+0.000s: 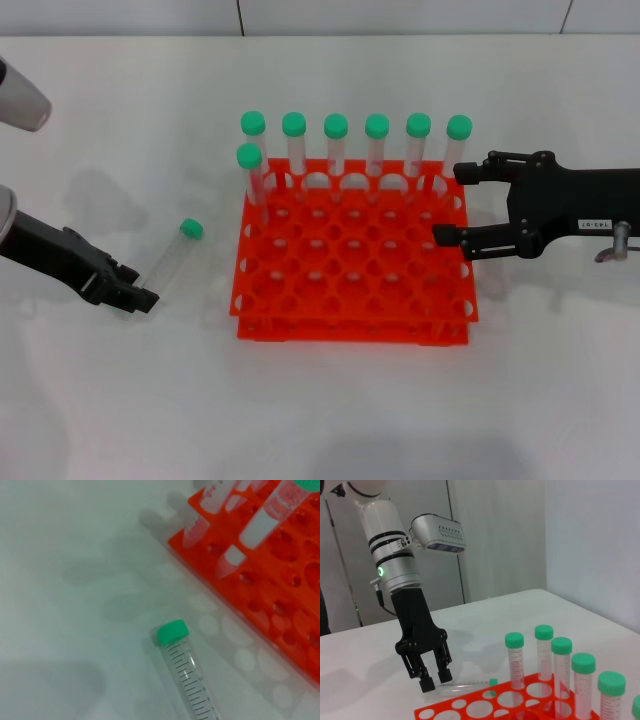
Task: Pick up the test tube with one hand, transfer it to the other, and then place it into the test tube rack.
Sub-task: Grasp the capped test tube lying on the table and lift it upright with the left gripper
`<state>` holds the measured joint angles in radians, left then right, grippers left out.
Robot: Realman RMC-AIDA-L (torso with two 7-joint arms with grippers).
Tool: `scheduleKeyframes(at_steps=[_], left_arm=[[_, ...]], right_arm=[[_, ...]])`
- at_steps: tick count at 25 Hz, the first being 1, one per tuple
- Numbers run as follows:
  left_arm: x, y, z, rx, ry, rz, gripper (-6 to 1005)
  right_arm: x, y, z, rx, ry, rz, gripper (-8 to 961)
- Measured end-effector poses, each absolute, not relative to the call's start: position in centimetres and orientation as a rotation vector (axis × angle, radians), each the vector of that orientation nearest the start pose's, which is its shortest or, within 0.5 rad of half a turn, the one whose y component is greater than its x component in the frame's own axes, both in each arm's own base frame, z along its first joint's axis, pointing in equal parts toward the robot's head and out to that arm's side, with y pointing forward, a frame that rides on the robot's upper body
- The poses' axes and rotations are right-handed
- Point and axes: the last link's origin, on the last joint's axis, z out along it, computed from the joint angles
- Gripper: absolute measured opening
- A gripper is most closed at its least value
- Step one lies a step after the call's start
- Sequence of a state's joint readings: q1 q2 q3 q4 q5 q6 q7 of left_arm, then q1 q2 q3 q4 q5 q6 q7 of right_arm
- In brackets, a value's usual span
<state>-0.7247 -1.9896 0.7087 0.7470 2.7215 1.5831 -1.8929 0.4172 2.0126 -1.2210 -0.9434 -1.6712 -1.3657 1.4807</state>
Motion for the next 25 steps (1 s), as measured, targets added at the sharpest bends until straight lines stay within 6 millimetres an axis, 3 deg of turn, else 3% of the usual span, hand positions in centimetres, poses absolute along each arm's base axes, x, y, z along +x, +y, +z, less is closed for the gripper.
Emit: scheduleKeyframes(at_steps=[18, 23, 25], left_arm=[[-29.21, 35.69, 3.20, -2.763, -1.046, 0.353, 472], [-29.26, 35.69, 3.23, -2.760, -1.046, 0.354, 351], [-29.27, 35.70, 3.24, -2.760, -1.046, 0.354, 346]], right_arm=[[22.05, 34.13, 0.46, -2.775, 0.343, 0.582, 857], [22.03, 34.13, 0.44, -2.775, 0.337, 0.582, 857], [21.98, 34.13, 0.43, -2.774, 0.335, 0.587, 857]])
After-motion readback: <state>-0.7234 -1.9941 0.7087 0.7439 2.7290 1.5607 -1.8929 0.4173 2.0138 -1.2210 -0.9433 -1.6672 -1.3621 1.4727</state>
